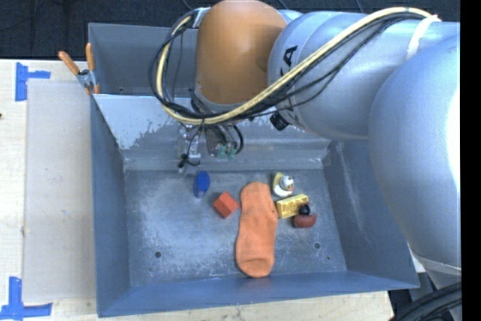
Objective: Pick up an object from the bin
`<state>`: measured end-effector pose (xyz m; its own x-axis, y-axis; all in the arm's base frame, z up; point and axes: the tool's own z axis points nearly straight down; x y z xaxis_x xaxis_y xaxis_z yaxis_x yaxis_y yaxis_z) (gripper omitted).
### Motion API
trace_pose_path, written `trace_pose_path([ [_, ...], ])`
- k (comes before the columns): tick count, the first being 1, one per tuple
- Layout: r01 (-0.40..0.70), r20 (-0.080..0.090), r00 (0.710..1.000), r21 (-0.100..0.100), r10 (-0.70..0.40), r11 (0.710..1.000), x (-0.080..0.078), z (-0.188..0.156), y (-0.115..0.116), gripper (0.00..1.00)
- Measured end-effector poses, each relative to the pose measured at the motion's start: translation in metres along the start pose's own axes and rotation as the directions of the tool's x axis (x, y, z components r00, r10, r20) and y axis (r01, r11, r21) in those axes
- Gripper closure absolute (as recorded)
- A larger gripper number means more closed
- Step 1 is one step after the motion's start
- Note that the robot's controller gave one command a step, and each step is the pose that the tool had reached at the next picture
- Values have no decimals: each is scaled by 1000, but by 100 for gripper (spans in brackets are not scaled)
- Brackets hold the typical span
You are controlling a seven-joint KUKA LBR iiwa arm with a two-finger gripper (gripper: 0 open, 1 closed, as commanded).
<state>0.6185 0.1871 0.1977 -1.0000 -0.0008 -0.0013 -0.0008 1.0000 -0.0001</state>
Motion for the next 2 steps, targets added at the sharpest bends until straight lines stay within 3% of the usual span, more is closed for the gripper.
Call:
trace_pose_path([
  [1,0,0,1000,0,0,1000,0,0,0,0],
  [2,167,1,986,0,-167,986,-4,65,-33,0],
])
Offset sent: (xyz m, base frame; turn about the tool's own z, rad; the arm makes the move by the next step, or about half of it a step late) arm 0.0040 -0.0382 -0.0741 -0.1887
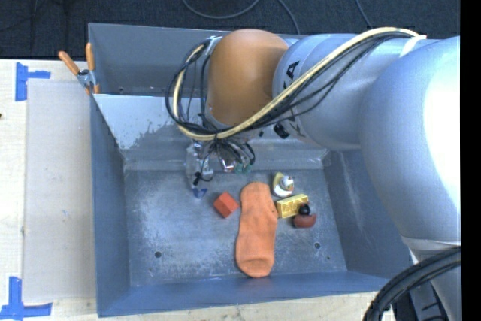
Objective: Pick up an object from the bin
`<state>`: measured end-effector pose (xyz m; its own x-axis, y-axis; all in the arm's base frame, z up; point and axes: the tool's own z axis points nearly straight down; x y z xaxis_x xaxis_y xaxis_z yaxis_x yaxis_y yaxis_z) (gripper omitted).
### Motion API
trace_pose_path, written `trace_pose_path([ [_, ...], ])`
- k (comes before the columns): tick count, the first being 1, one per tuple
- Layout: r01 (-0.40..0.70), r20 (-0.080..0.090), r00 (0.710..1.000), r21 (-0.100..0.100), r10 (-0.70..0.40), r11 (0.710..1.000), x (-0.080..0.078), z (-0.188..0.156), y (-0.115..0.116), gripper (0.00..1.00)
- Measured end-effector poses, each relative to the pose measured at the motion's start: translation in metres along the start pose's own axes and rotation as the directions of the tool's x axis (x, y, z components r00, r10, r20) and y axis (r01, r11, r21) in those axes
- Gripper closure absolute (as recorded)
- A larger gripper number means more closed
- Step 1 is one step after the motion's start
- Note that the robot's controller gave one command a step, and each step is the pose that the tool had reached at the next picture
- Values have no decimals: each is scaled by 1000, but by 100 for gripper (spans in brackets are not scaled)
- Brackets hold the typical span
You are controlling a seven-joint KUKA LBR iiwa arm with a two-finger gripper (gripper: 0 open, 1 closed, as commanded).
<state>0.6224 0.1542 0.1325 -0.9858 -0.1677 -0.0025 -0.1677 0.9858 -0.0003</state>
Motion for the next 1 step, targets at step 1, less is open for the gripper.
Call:
trace_pose_path([
  [1,-210,-11,978,2,210,978,53,-44,-40,0],
])
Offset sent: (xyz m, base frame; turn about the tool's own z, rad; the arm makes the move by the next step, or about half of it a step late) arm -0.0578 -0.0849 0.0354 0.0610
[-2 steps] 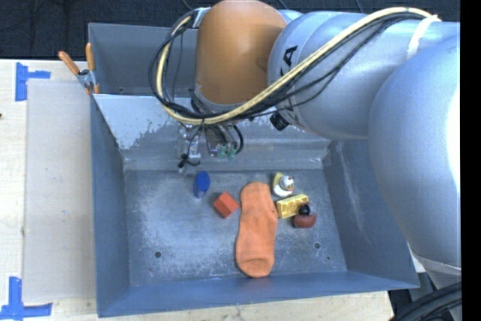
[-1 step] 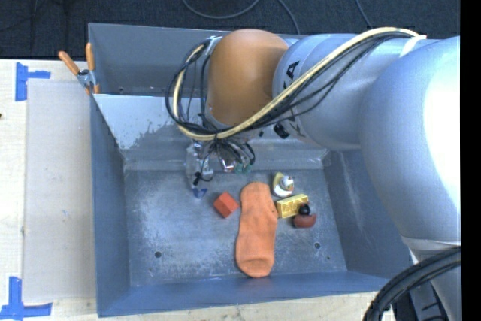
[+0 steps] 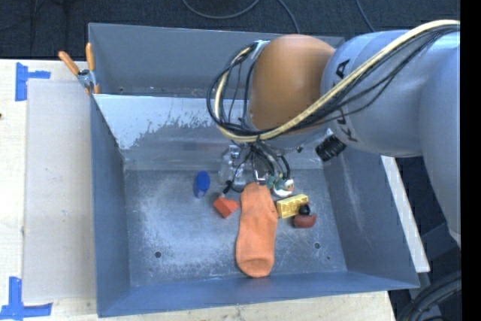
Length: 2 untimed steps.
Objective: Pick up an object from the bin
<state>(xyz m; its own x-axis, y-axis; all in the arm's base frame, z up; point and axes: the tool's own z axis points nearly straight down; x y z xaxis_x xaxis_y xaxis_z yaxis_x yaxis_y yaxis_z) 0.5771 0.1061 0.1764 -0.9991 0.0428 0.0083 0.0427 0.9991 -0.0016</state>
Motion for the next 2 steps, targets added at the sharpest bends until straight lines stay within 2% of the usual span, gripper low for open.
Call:
trace_pose_path([
  [1,149,8,989,0,-149,989,11,10,-38,100],
  [2,147,9,989,-1,-147,989,11,10,-38,0],
])
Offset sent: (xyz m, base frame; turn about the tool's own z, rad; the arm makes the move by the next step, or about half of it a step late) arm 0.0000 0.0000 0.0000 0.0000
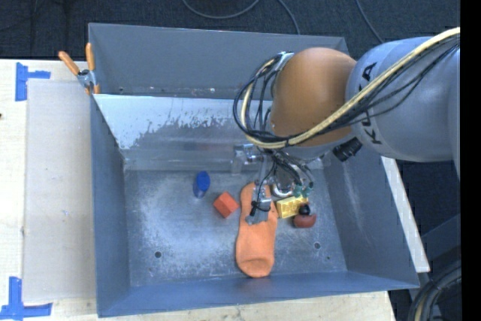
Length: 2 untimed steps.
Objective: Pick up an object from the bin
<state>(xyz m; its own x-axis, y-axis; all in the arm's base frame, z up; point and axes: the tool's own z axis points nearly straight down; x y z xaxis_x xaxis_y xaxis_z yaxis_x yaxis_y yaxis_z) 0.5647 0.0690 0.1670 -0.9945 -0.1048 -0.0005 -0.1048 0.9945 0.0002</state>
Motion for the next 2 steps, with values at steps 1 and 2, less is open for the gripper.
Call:
trace_pose_path([
  [1,0,0,1000,0,0,1000,0,0,0,0],
  [2,-19,-5,1000,0,19,1000,43,-20,-5,0],
])
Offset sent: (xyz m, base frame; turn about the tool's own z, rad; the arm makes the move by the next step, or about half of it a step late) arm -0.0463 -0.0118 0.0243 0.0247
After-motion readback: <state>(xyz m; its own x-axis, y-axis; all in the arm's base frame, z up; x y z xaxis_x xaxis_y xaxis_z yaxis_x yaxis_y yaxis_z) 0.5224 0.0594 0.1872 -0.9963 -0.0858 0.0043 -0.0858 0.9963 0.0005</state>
